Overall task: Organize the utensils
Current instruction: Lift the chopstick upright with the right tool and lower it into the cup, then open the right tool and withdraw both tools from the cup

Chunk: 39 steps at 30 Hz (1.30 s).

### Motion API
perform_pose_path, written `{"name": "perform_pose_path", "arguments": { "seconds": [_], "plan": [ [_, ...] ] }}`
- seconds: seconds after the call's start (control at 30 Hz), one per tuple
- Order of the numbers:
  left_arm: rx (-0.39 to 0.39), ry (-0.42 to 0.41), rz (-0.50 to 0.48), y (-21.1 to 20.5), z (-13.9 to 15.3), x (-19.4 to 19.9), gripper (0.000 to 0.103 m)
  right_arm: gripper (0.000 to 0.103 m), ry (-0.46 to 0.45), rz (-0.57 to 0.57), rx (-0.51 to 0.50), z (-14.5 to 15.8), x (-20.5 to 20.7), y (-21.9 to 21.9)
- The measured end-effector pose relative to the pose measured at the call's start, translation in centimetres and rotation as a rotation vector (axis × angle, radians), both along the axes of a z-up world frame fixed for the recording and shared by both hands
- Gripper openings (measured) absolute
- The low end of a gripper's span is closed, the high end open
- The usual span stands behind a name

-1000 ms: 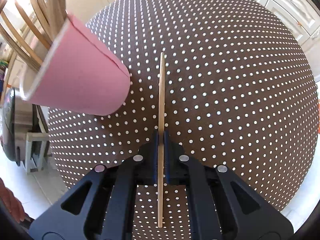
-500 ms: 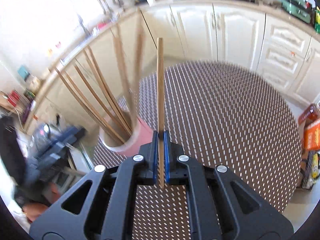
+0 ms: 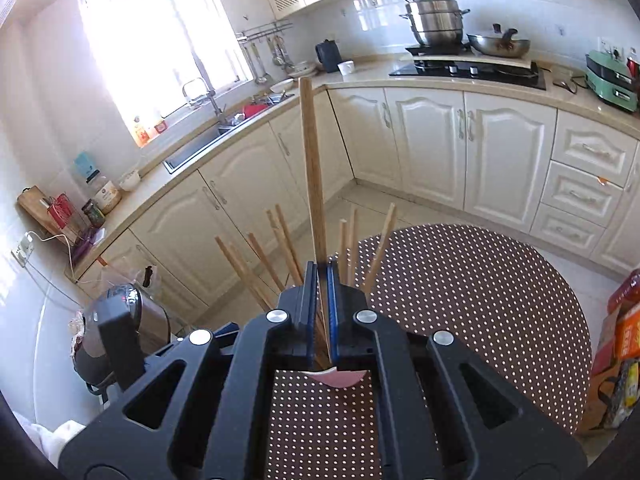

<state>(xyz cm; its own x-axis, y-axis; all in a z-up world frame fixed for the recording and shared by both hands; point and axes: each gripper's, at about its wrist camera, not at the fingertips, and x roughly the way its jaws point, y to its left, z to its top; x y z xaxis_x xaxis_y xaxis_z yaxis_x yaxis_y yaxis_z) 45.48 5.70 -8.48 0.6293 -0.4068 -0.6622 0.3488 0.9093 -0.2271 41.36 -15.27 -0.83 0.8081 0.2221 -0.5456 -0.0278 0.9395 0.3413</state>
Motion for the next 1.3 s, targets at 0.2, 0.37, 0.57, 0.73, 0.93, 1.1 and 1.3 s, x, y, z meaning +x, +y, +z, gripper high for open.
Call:
{"name": "perform_pose_path", "arguments": {
  "seconds": [0.2, 0.37, 0.57, 0.73, 0.93, 1.1, 1.3],
  "plan": [
    [-0.001, 0.002, -0.004, 0.3, 0.0, 0.4, 0.048, 0.005, 0.013, 0.036, -0.023, -0.2, 1.4, 1.7],
    [-0.002, 0.012, -0.003, 0.5, -0.2, 0.5, 0.048, 0.005, 0.071, 0.075, -0.08, -2.4, 2.4, 3.6],
    [-0.003, 0.026, -0.007, 0.4, -0.5, 0.7, 0.048, 0.005, 0.157, 0.106, -0.143, -5.9, 2.7, 5.3],
    [0.004, 0.027, -0.03, 0.3, -0.7, 0.7, 0.048, 0.005, 0.215, 0.112, -0.161, -8.7, 3.0, 6.0],
    [0.018, 0.043, -0.056, -0.2, -1.0, 0.7, 0.048, 0.005, 0.256, 0.108, -0.131, -10.9, 3.1, 6.0],
    [0.03, 0.035, -0.063, -0.4, -0.9, 0.4, 0.048, 0.006, 0.239, 0.098, -0.106, -10.6, 2.9, 5.6],
    [0.036, 0.033, -0.062, -0.1, -0.6, 0.5, 0.048, 0.006, 0.237, 0.107, -0.103, -10.0, 2.7, 4.7]
  ]
}}
